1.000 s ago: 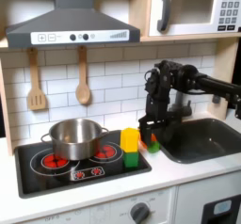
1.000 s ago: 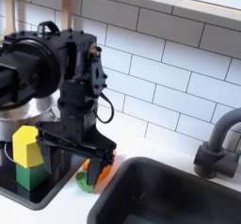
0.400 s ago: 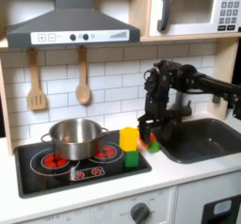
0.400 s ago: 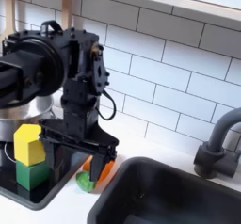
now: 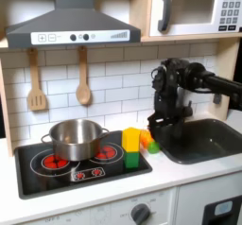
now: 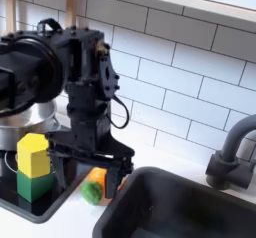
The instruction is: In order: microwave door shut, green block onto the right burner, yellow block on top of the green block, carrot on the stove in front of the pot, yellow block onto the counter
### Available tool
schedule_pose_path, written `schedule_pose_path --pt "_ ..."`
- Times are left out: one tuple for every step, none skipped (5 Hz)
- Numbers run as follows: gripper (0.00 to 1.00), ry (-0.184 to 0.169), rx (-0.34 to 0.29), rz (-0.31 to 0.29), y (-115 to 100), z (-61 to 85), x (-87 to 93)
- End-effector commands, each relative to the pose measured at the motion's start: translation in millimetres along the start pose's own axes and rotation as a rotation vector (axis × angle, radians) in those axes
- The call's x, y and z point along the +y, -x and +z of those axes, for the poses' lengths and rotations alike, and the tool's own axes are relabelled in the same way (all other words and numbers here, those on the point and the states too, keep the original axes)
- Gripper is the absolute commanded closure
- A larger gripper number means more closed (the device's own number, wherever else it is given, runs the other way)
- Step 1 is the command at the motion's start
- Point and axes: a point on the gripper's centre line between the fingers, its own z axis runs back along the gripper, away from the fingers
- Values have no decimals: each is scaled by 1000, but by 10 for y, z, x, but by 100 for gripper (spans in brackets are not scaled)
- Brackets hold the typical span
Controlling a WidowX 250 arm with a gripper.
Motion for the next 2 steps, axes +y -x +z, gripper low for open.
schedule_pose_path --pt "0 -16 -11 16 -74 -46 40" --pt "0 -26 3 14 -121 -163 40"
